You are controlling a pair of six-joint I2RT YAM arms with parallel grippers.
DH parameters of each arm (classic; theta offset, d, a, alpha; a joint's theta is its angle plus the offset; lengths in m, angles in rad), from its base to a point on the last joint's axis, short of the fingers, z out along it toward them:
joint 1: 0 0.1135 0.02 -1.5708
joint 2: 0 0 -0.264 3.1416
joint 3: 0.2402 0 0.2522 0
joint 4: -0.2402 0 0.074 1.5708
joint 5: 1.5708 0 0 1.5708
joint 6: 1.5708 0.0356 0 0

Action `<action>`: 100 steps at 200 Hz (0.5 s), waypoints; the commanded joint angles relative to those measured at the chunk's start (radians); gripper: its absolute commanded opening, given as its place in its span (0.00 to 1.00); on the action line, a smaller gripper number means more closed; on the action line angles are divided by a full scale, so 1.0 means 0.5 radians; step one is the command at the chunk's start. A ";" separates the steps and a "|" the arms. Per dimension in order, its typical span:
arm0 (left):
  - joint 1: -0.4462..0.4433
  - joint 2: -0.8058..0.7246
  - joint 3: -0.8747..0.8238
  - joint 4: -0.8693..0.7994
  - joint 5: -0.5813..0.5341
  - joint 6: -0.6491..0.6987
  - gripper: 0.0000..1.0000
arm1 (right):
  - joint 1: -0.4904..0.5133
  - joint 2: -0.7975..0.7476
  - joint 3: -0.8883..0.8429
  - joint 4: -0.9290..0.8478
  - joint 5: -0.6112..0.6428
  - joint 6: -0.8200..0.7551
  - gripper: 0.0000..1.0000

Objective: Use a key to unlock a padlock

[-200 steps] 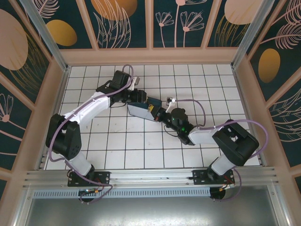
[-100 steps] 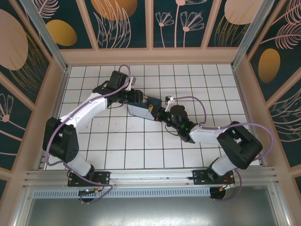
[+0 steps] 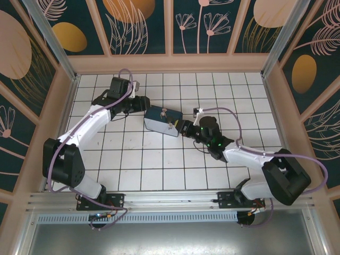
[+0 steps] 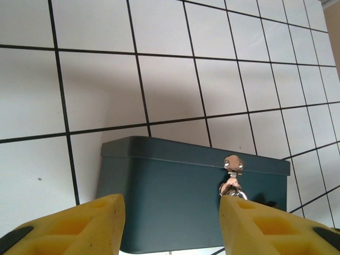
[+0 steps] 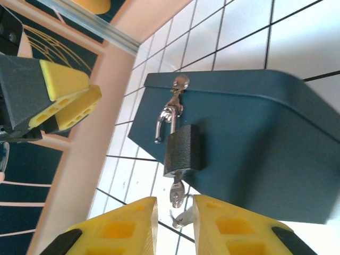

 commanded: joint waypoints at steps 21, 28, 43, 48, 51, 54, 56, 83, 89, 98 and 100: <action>0.004 -0.079 -0.281 0.159 0.152 -0.015 0.49 | -0.052 0.015 0.246 -0.368 0.003 -0.222 0.26; 0.004 -0.098 -0.327 0.190 0.191 -0.029 0.49 | -0.052 0.049 0.284 -0.390 -0.010 -0.250 0.27; 0.003 -0.124 -0.372 0.202 0.192 -0.025 0.50 | -0.052 0.142 0.417 -0.495 -0.015 -0.350 0.29; 0.004 -0.128 -0.374 0.205 0.195 -0.018 0.50 | -0.052 0.177 0.471 -0.549 -0.013 -0.391 0.31; 0.004 -0.128 -0.374 0.206 0.200 -0.013 0.50 | -0.052 0.201 0.506 -0.583 -0.015 -0.418 0.31; 0.004 -0.130 -0.371 0.208 0.203 -0.012 0.51 | -0.054 0.222 0.540 -0.616 -0.018 -0.446 0.32; 0.004 -0.128 -0.369 0.208 0.204 -0.009 0.51 | -0.053 0.240 0.561 -0.644 -0.022 -0.464 0.32; 0.005 -0.093 -0.303 0.211 0.216 0.020 0.51 | -0.039 0.431 0.867 -1.060 0.004 -0.670 0.34; 0.004 -0.078 -0.286 0.211 0.212 0.032 0.51 | -0.029 0.456 0.922 -1.155 0.049 -0.710 0.34; 0.004 -0.046 -0.252 0.205 0.212 0.051 0.51 | -0.015 0.482 0.985 -1.251 0.093 -0.752 0.35; 0.002 -0.039 -0.245 0.205 0.214 0.052 0.51 | -0.013 0.485 0.998 -1.266 0.095 -0.759 0.35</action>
